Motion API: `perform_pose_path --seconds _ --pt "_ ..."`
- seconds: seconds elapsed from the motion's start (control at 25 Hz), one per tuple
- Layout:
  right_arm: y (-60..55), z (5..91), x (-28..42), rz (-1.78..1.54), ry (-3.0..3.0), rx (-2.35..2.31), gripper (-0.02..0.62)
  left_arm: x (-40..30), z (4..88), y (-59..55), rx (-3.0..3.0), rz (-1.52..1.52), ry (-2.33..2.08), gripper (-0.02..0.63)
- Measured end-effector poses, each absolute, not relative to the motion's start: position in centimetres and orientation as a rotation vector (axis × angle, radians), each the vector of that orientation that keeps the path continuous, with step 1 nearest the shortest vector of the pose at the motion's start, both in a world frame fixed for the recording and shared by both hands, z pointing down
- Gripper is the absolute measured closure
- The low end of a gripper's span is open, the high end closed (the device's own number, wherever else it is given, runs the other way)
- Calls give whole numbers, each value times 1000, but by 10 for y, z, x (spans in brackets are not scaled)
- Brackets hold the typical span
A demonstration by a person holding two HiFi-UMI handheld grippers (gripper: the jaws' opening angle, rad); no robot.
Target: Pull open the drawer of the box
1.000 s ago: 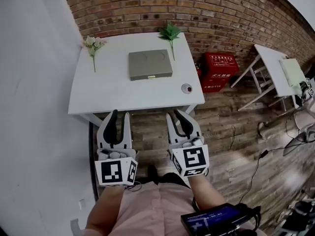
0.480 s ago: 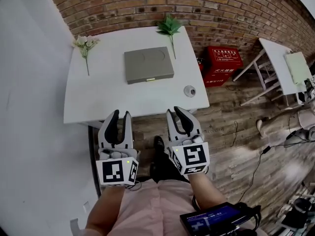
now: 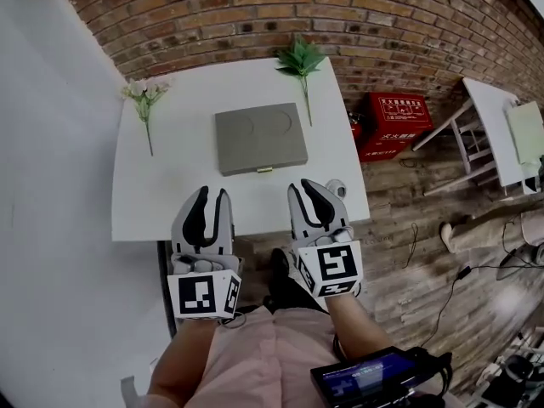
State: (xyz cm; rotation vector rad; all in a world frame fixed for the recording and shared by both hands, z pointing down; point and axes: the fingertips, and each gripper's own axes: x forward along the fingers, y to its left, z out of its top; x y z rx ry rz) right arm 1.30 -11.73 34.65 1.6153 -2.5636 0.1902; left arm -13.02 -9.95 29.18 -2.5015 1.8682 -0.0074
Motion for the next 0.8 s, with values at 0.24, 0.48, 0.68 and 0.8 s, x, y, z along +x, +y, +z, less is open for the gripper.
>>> perform_pose_path --seconds 0.24,0.48,0.68,0.8 --pt "-170 336 8 171 -2616 1590 515 -131 281 -147 -2455 2 1887 506" --pt "-208 316 11 115 -2668 1573 515 -124 256 -176 -2398 54 1870 506" --pt "-226 307 8 99 -2689 1560 515 -128 246 -189 -2365 59 1882 506" --pt "-233 313 5 117 -2679 1548 515 -132 249 -198 -2367 51 1889 506"
